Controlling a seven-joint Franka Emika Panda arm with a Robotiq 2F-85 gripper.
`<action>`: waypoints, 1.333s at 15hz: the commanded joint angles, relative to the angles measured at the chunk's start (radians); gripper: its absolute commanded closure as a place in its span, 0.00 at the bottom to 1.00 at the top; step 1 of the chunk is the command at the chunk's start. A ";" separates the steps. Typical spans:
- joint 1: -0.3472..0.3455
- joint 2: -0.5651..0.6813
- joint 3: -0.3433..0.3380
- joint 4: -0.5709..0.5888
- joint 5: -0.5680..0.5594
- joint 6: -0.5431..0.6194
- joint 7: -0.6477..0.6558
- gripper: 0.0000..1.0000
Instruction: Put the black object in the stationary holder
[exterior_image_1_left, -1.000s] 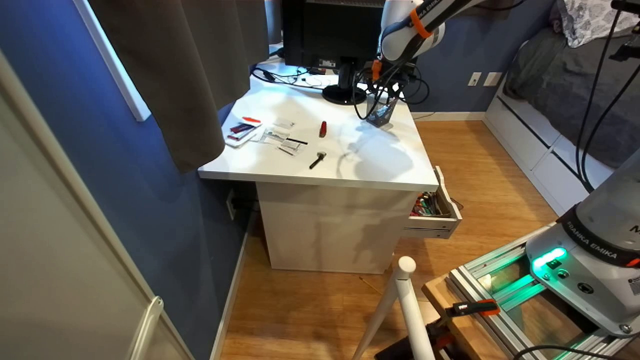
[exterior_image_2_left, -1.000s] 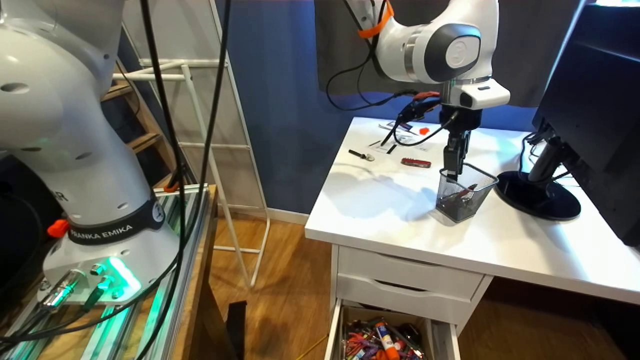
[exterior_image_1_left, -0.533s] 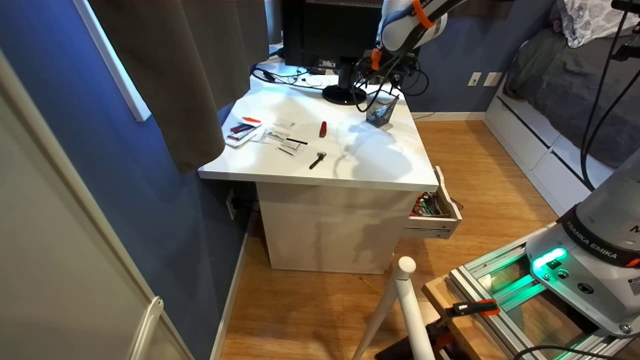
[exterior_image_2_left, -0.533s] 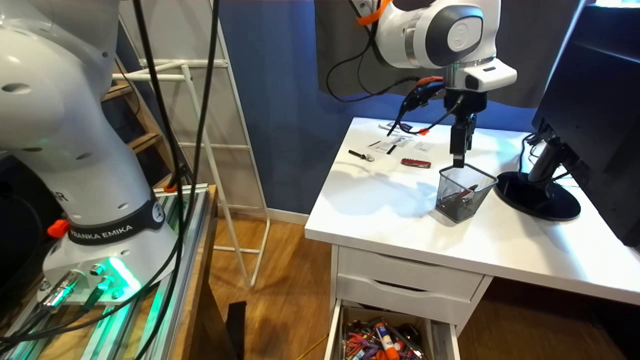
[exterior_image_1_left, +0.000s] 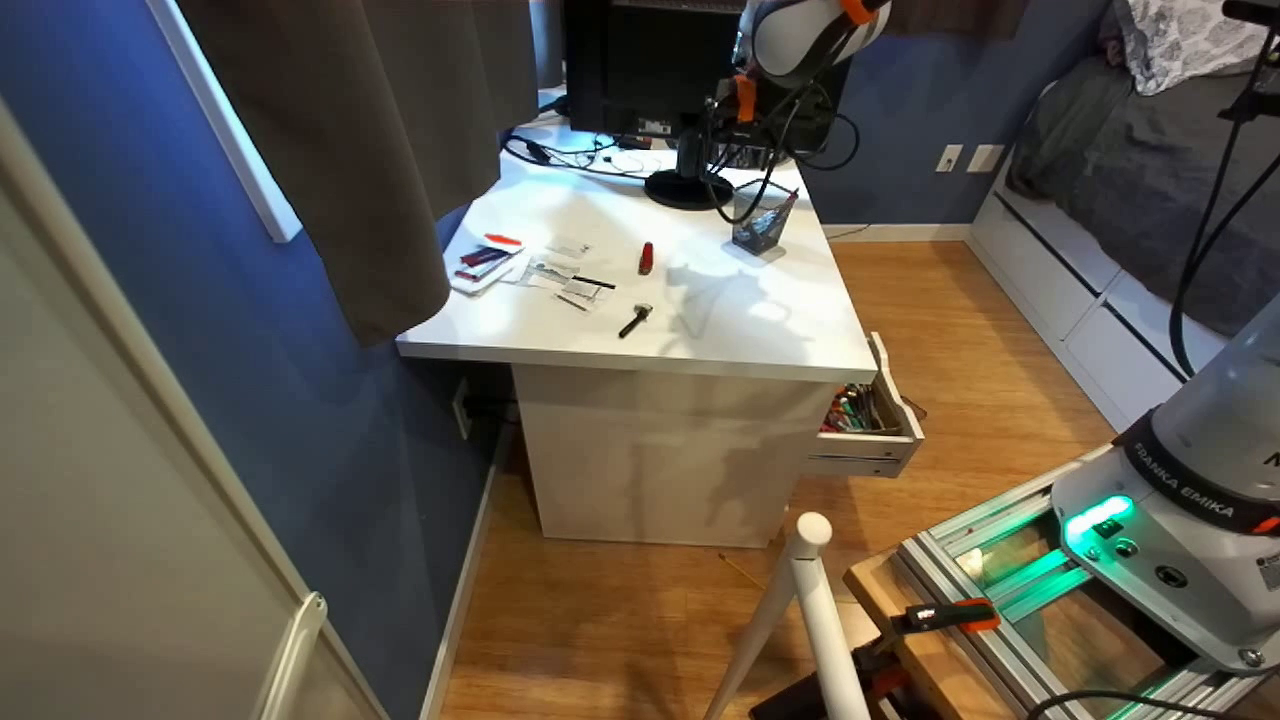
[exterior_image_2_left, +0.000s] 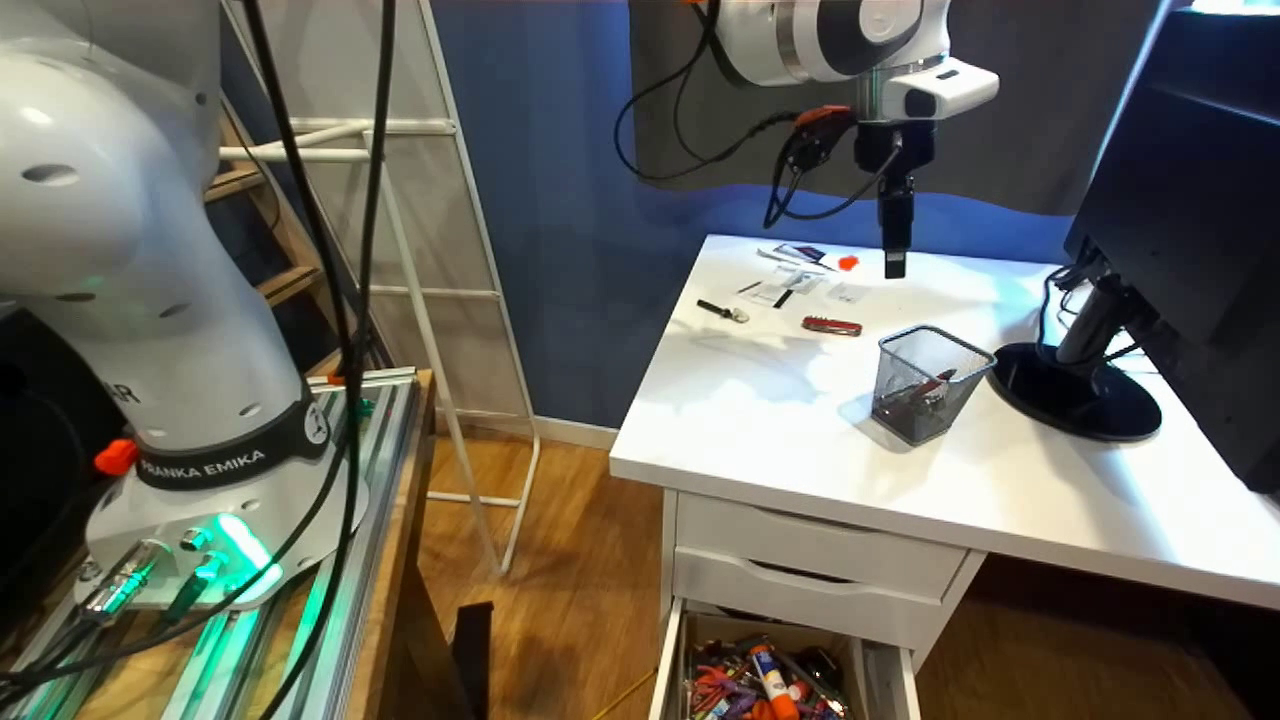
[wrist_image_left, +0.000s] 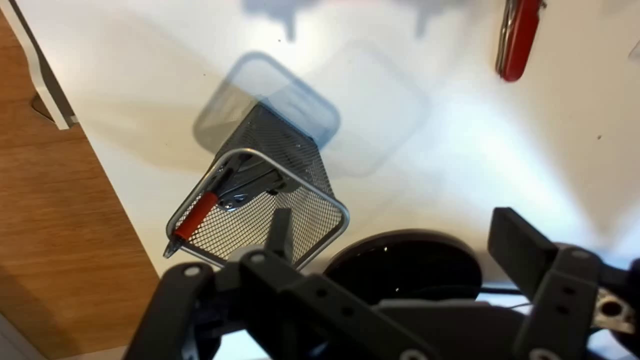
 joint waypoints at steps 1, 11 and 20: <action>-0.010 -0.066 0.067 -0.074 0.034 -0.025 -0.178 0.00; -0.067 -0.161 0.224 -0.181 0.277 -0.138 -0.793 0.00; -0.070 -0.134 0.268 -0.170 0.363 -0.278 -1.103 0.00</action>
